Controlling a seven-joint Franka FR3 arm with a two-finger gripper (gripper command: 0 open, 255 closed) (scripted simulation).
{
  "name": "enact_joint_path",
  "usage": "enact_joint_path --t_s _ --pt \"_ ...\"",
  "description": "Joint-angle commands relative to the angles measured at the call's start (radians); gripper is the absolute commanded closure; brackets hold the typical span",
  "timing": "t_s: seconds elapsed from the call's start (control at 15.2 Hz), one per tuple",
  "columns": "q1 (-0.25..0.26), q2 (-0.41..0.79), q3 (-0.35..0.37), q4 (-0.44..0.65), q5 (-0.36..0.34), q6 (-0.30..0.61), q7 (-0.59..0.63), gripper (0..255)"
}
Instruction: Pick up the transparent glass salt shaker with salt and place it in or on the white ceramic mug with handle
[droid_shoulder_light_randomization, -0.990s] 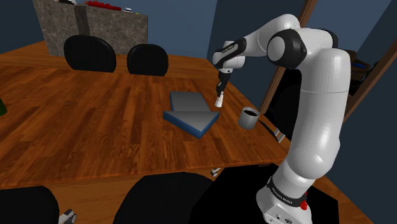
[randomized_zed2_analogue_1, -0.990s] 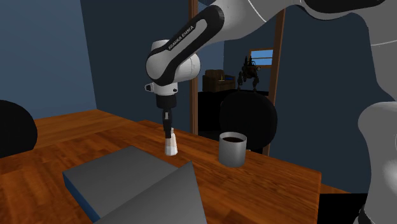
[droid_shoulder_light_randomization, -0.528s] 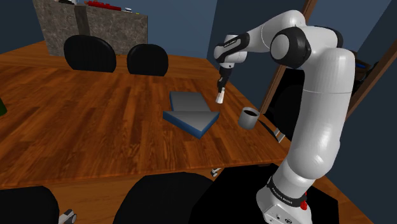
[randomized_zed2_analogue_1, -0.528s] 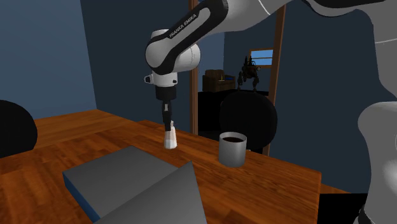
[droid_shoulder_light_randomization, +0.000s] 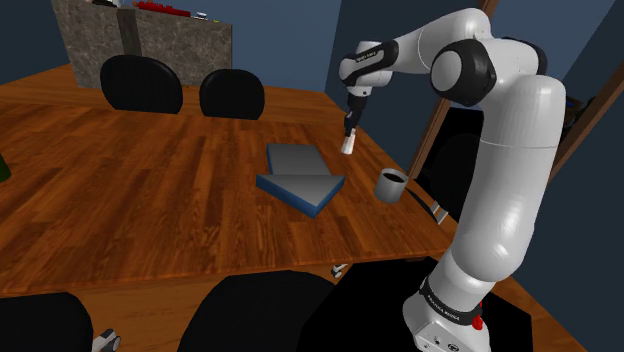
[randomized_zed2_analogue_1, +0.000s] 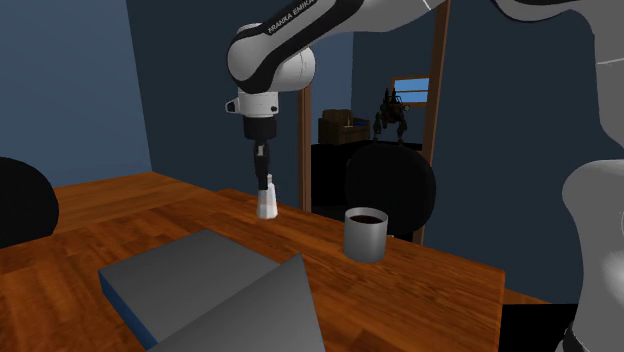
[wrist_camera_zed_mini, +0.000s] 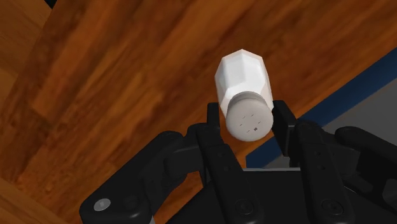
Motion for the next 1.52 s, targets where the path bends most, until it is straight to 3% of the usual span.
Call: enact_joint_path --t_s 0.0,1.12,1.45 --pt "0.001 -0.008 -0.001 0.021 -0.004 -0.029 0.002 255" --pt "-0.005 -0.028 -0.009 0.218 -0.014 -0.244 0.000 255" --pt "0.022 -0.246 -0.025 -0.021 -0.110 -0.201 0.015 255"
